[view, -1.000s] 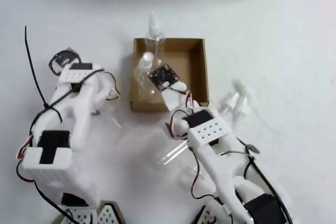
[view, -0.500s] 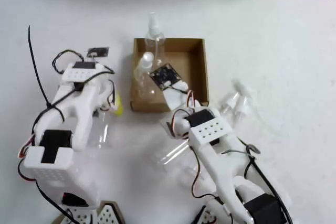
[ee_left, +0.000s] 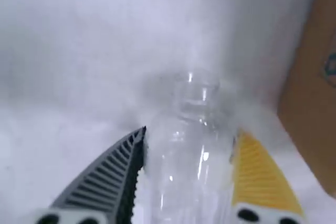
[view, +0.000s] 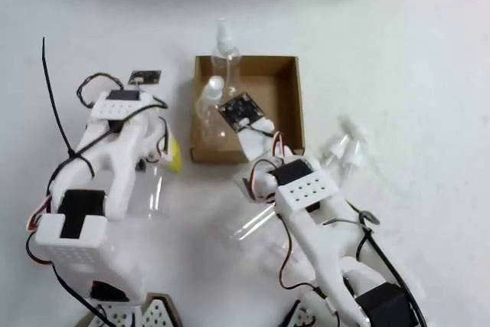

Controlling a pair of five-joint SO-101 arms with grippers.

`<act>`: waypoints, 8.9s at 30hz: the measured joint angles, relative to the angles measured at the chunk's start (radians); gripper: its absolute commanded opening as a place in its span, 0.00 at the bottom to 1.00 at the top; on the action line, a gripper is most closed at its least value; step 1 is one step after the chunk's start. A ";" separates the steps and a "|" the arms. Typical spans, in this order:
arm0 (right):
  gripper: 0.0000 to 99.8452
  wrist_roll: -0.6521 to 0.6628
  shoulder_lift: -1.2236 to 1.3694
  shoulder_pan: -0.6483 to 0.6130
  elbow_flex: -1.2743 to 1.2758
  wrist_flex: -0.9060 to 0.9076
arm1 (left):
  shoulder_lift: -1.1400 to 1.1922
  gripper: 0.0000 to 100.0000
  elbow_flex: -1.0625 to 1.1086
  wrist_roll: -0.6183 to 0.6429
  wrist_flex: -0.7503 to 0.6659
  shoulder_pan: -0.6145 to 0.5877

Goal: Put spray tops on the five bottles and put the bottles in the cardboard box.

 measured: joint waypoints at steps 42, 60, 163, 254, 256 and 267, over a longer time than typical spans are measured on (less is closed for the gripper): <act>0.02 0.000 0.000 0.000 0.000 0.000 | 0.002 0.34 -0.060 0.066 0.008 -0.032; 0.02 0.000 0.000 0.000 0.000 0.000 | 0.002 0.34 -0.032 0.086 -0.002 -0.034; 0.15 0.519 0.465 0.775 -0.965 0.661 | -0.103 0.06 0.137 -0.101 -0.261 -0.011; 0.19 0.528 0.859 1.138 -1.117 0.750 | -0.103 0.06 0.137 -0.106 -0.262 -0.011; 0.17 0.528 0.836 1.151 -1.117 0.792 | -0.103 0.06 0.137 -0.106 -0.262 -0.011; 0.17 0.531 0.761 1.237 -1.117 0.907 | -0.103 0.06 0.137 -0.106 -0.262 -0.011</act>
